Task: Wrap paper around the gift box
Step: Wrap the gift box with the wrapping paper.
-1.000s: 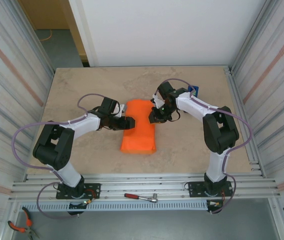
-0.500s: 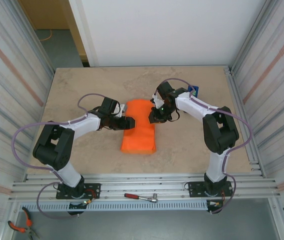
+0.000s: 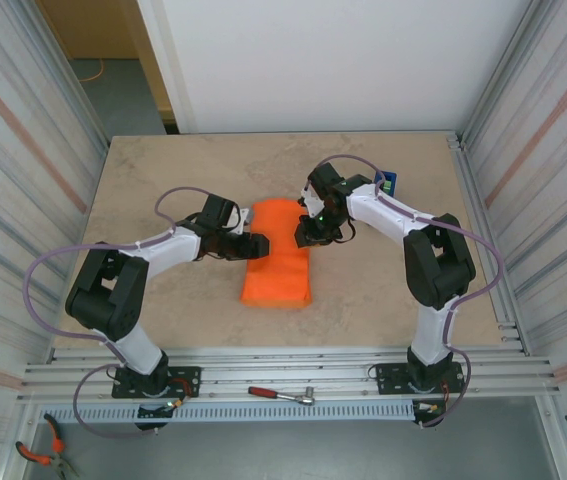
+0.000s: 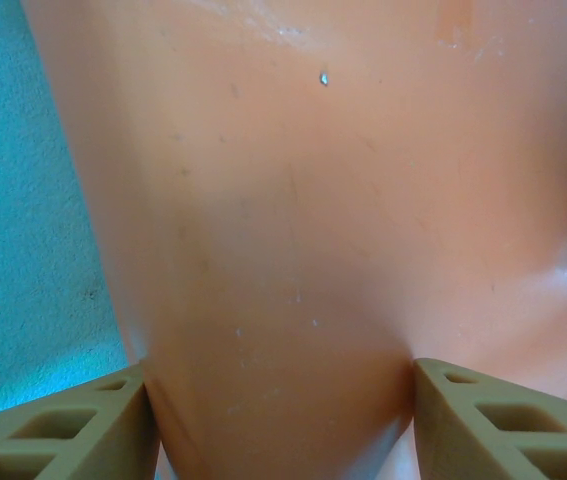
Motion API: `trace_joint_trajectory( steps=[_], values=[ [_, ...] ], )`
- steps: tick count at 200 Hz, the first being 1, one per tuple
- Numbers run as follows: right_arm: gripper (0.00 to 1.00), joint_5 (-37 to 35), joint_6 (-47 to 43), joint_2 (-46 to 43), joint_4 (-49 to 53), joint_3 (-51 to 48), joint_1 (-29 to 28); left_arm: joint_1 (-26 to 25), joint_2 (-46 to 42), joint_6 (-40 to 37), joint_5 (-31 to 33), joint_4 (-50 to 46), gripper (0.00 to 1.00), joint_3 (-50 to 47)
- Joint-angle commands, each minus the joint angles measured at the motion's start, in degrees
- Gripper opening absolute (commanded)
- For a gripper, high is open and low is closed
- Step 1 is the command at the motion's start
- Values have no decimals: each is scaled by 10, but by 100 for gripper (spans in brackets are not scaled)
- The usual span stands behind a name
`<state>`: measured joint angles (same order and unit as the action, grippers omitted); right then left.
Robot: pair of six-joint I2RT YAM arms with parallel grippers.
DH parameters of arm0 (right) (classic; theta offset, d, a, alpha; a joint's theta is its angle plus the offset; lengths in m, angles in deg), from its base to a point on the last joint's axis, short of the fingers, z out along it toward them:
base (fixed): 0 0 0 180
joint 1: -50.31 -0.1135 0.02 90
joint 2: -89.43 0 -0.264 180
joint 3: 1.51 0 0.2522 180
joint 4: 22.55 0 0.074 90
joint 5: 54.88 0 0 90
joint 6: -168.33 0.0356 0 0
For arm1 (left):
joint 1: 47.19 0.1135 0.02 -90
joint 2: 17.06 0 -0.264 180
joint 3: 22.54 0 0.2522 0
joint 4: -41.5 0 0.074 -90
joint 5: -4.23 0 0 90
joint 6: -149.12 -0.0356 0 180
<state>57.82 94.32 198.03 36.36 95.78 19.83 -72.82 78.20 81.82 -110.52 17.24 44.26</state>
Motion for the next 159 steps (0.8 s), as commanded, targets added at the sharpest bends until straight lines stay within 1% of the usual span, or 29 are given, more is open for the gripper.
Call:
trace_joint_trajectory(
  steps=[1, 44, 78, 159],
  values=[
    [28, -28, -1, -8, 29, 10, 2, -12, 46, -18, 95, -70, 61, -24],
    [30, -26, 1, -8, 27, 4, 2, -12, 46, -18, 97, -71, 61, -23],
    [33, -21, 2, -12, 23, 2, 1, -12, 47, -19, 96, -71, 61, -23],
    [35, -12, 1, -16, 19, 1, 1, -13, 49, -18, 100, -74, 60, -23]
  ],
)
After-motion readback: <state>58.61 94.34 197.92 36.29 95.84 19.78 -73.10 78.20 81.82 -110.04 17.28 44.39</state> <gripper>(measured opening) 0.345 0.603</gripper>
